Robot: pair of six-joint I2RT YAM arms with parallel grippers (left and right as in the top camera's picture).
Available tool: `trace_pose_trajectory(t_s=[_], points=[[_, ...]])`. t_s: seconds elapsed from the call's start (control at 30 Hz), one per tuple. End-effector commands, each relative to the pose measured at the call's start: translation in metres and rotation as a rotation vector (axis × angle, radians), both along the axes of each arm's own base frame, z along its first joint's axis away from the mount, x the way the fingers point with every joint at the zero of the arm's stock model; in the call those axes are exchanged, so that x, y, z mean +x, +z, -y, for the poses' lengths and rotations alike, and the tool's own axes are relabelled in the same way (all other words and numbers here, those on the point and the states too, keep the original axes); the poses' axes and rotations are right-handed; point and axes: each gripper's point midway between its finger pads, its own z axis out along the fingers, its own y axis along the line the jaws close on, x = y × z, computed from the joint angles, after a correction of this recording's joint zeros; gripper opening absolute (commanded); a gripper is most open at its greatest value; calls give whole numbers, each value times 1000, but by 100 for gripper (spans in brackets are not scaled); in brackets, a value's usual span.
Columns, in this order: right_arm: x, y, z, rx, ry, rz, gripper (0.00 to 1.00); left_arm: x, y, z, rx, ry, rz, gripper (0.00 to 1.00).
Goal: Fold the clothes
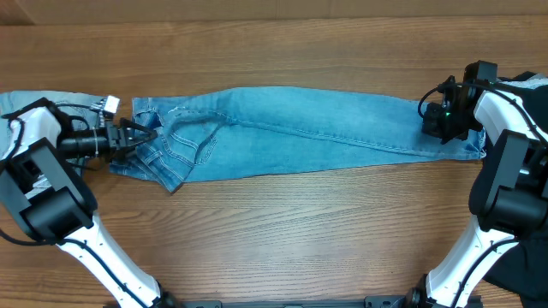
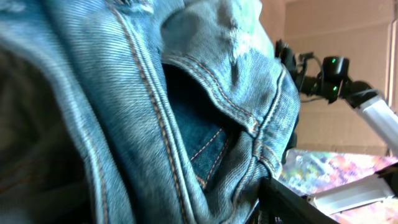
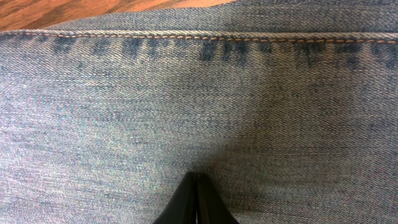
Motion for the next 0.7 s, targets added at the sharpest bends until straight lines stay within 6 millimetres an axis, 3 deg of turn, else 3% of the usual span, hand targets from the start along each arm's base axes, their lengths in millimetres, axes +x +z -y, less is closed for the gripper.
trace_pose_trajectory(t_s=[0.0,0.17,0.23,0.3,0.33,0.4,0.43,0.47,0.53,0.67], points=[[-72,-71,3,-22,-17,-303,4,1,-3,8,12,-25,-20,37],[-72,-72,4,-26,-17,-304,4,6,2,-11,14,47,-68,4],[-72,-72,4,-27,-17,-301,4,14,9,-22,48,71,-67,4],[-71,-72,4,-27,-17,-300,4,30,18,-45,195,82,-53,4],[-72,-72,4,-27,-17,-301,4,48,31,-60,291,98,-4,4],[-71,-72,4,-27,-17,-300,4,69,52,-70,385,97,90,4],[-71,-72,4,-27,-17,-300,4,80,62,-71,424,91,144,4],[-71,-72,4,-28,-17,-298,4,95,69,-66,458,77,212,12],[-71,-72,4,-28,-17,-297,4,113,71,-57,496,54,287,17],[-71,-72,5,-35,-17,-299,4,157,77,-40,639,15,464,17]])
